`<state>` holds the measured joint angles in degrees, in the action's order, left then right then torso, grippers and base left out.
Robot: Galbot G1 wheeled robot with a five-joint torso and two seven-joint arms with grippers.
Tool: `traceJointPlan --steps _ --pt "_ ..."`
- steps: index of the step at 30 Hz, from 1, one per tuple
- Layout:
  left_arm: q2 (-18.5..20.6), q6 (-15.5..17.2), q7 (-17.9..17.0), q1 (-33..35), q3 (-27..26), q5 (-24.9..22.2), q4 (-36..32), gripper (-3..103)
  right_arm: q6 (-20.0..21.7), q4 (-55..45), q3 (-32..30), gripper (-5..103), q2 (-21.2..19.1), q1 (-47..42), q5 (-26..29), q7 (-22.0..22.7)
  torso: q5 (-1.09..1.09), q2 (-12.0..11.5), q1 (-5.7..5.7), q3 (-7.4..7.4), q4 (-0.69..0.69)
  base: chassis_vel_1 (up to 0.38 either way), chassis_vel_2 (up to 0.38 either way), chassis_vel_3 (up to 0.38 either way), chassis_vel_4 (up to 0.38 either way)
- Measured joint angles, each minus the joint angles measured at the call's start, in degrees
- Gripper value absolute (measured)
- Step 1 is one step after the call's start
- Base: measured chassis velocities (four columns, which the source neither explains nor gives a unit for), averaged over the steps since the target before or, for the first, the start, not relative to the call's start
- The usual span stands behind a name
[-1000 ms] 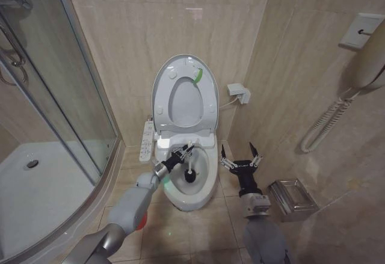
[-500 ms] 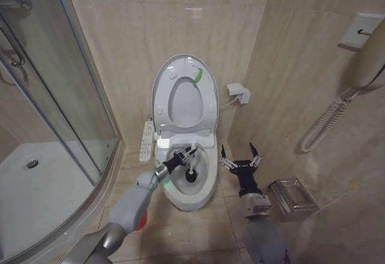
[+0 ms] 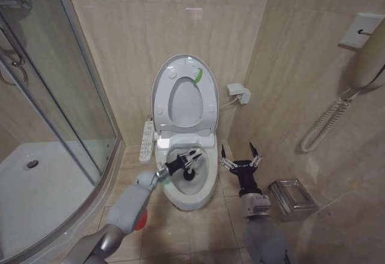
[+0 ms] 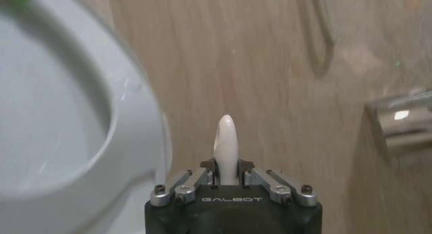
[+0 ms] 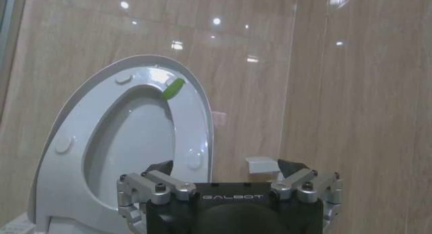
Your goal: Open the toilet lid, clean the toilet bowl with a toilet brush, close the toilet lid, and flush.
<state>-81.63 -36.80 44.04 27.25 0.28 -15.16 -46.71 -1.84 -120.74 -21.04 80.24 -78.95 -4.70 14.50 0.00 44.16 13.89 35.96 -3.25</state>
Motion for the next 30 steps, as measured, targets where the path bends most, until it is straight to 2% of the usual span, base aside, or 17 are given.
traceJointPlan --steps 4,7,10,11,14,22,30 --pt "-0.56 0.11 0.0 0.09 -0.01 -0.41 -2.49 20 0.0 0.0 0.0 100 0.0 0.0 0.0 0.0 0.0 0.0 0.0 0.0 -0.01 0.0 0.0 0.0 0.0" --pt "-0.58 0.37 -0.02 0.32 -0.02 -2.42 -3.12 20 0.0 0.0 0.0 100 0.0 0.0 0.0 0.0 0.0 0.0 0.0 0.0 0.0 0.0 0.0 0.0 0.0" --pt "-0.56 2.77 -0.18 1.42 -0.45 -9.84 -3.48 20 0.0 0.0 0.0 100 0.0 0.0 0.0 0.0 0.0 0.0 0.0 0.0 0.01 0.0 0.0 0.0 0.0" --pt "-0.56 2.77 -0.18 1.42 -0.45 -9.84 -3.48 20 0.0 0.0 0.0 100 0.0 0.0 0.0 0.0 0.0 0.0 0.0 0.0 0.01 0.0 0.0 0.0 0.0" --pt "-0.42 4.57 0.05 2.65 -2.8 -14.55 -3.5 20 0.0 0.0 0.0 100 0.0 0.0 0.0 0.0 -0.01 0.0 0.0 0.0 0.02 0.0 0.0 0.0 0.0" --pt "0.28 4.32 3.31 3.56 -6.07 -15.88 -2.4 20 0.0 0.0 0.0 100 0.0 0.0 0.0 0.0 -0.01 0.0 0.0 0.0 0.02 0.0 0.0 0.0 0.0" --pt "-0.2 4.74 3.64 4.11 -7.17 -18.05 -0.23 20 0.0 0.0 0.0 100 0.0 0.0 0.0 0.0 -0.01 0.0 0.0 0.0 0.0 0.0 0.0 0.0 0.0"
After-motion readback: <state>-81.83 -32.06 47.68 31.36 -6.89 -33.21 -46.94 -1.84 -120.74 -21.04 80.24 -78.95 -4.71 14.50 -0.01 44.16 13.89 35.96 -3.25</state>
